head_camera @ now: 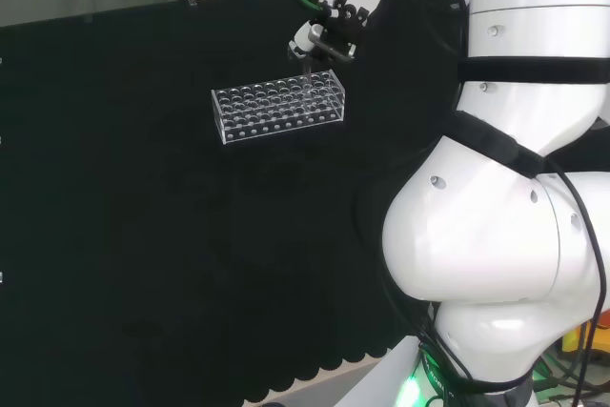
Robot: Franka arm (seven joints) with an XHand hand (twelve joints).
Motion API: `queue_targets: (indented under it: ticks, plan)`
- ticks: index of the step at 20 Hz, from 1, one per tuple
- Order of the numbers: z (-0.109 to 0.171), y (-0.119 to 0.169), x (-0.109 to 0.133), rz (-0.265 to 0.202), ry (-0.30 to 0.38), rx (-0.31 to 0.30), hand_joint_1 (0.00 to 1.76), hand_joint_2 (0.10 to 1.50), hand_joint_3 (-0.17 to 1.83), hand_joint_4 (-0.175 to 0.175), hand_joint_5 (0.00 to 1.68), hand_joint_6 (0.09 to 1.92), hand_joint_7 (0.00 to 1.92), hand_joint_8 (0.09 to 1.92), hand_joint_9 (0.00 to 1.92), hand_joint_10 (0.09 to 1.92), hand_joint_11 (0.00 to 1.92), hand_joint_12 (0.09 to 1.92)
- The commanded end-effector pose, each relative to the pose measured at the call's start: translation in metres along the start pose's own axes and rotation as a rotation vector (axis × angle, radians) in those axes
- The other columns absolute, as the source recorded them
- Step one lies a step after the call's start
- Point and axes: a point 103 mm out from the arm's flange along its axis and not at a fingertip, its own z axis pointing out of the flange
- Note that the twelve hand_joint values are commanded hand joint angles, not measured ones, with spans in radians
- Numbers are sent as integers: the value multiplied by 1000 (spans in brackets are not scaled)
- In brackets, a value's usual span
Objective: Put the test tube back in the rack.
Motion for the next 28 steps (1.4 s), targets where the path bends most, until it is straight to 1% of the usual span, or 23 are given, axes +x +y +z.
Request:
queue_targets:
  ticks: [1, 6, 9, 14, 20, 25, 28]
  plan:
    - [-5, -8, 2, -17, 14, -8, 1091, 570, 761, -93, 950, 666, 905, 875, 882, 843, 580, 1413]
    - [-18, -18, 7, -38, 17, -26, 1074, 567, 762, -68, 891, 695, 819, 892, 815, 855, 537, 1433]
    - [-30, -26, 13, -49, 10, -38, 1071, 566, 762, -61, 856, 704, 786, 895, 790, 857, 520, 1438]
    - [-47, -42, 24, -65, -14, -59, 1064, 565, 759, -54, 812, 702, 754, 888, 768, 852, 507, 1436]
    - [-71, -63, 41, -92, -25, -90, 1063, 566, 754, -49, 787, 710, 741, 890, 754, 852, 495, 1438]
    - [-80, -80, 49, -102, -27, -101, 1063, 567, 751, -47, 779, 716, 736, 890, 751, 853, 491, 1439]
    - [-86, -91, 53, -110, -26, -119, 1062, 568, 749, -47, 775, 718, 734, 891, 749, 853, 490, 1440]
